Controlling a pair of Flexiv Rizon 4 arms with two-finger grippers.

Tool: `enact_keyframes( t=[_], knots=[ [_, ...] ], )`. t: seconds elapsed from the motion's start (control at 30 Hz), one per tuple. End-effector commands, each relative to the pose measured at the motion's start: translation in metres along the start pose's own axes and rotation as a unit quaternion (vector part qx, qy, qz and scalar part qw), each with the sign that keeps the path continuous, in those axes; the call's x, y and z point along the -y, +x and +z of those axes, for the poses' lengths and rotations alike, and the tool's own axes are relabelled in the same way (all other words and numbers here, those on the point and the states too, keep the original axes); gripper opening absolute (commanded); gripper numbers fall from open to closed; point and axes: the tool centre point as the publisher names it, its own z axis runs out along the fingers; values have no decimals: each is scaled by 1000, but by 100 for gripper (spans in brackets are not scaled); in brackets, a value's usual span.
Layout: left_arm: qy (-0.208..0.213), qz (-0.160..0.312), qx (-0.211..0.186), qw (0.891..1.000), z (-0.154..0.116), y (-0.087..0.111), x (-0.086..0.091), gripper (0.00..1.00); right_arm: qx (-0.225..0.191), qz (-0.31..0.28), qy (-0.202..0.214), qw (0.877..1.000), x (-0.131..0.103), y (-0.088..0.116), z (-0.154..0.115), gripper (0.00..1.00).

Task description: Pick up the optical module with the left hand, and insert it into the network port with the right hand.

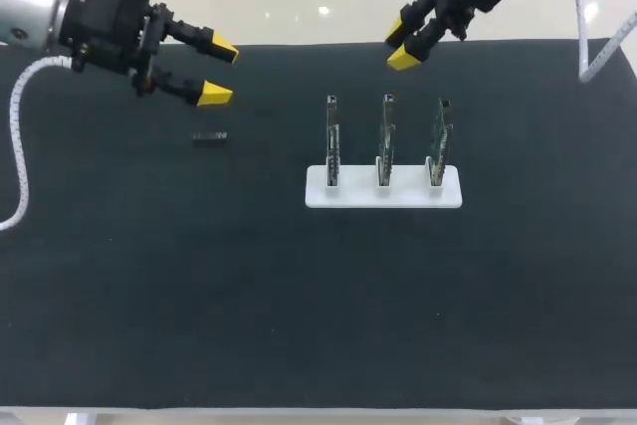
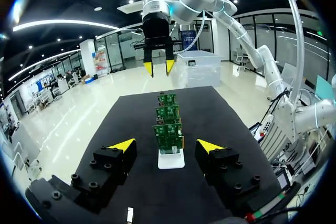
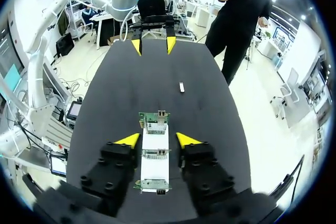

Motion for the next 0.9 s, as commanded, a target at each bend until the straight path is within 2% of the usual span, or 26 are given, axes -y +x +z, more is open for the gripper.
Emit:
enact_keyframes(
  t=[0.03, 0.9],
  knots=[
    [0, 0, -2, 1000, 0, 0, 0, 100, 3, 0, 2, 1000, 2, 5, 11, 0],
    [0, 0, -2, 1000, 0, 0, 0, 100, 26, -14, 20, 999, -2, 40, 50, 0]
  ],
)
